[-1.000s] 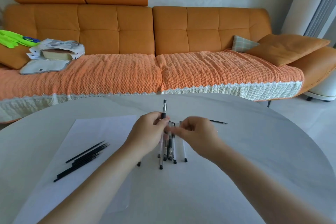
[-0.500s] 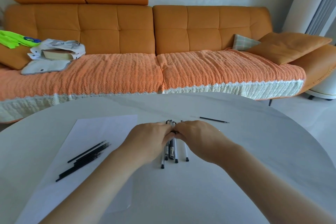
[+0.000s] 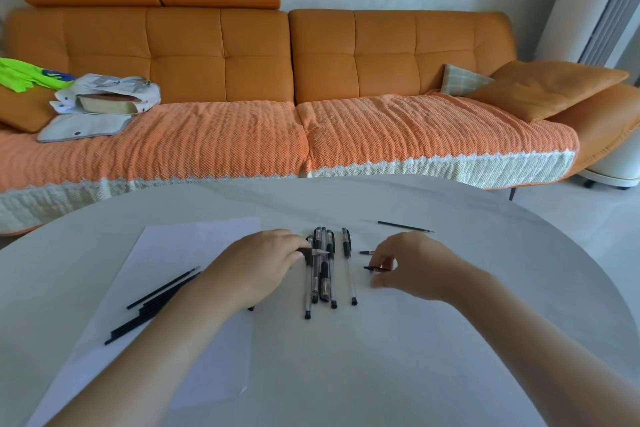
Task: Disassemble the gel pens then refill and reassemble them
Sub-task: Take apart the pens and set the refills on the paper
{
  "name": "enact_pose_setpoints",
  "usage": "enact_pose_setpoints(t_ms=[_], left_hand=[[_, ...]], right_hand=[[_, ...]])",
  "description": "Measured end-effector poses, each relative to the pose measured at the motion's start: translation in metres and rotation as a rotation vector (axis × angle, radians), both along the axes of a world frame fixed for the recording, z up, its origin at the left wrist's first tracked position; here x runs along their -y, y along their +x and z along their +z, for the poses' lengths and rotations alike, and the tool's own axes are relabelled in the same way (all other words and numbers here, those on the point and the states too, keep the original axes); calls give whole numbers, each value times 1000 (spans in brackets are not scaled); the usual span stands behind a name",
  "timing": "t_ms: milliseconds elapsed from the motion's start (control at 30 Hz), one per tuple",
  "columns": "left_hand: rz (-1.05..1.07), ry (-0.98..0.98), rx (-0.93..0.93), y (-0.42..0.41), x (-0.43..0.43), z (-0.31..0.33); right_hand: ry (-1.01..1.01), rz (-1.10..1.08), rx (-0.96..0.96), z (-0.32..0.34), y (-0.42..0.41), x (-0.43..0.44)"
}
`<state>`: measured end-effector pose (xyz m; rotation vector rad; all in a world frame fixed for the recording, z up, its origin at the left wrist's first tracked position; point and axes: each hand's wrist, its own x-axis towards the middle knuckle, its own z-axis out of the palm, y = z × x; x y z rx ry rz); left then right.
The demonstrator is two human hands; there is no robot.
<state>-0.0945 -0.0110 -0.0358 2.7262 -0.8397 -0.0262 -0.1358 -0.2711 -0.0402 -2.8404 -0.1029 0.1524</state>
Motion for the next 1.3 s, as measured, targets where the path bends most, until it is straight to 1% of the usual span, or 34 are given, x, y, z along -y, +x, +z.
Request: enact_pose_setpoints(t_ms=[100,200,233,300,367,400,433,500,600,733,967,1033,1100,1167,1233,1300], left_hand=[[-27,-43,77,-5,10,-6],[-46,-85,109,-10,18,-13],[-55,-85,132,-11,19,-15],[-73,-79,192,-11,22,-20],[-86,-85,228,-11,24,-23],[-94,-98,241,-10,25,-24],[-101,-116,252,-10,26,-23],[-101,-163,262,-10,27,-19],[-104,-209,265,-6,25,-11],[-150,-228,293,1,22,-2],[-176,-248,421,3,18,-1],[-150,-228,408,3,17,0],[-88,-159,326,2,18,-1],[-35,-78,258,1,21,-4],[-7,-57,207,-1,24,-4],[-12,-47,215,-3,25,-3]], right_hand=[[65,26,-66,3,1,-2],[104,53,-102,4,0,-6],[104,54,-83,4,-1,-7],[108,71,22,5,-1,-9],[145,130,137,5,0,-14],[155,167,163,6,0,-19],[143,204,173,7,0,-23],[53,253,185,7,1,-30],[-80,254,216,10,2,-35],[-157,220,257,15,7,-38],[-284,221,296,19,14,-42],[-360,228,358,16,15,-45],[-381,222,405,13,15,-47],[-323,191,430,13,14,-47],[-208,159,445,14,13,-45],[-143,146,444,14,11,-44]])
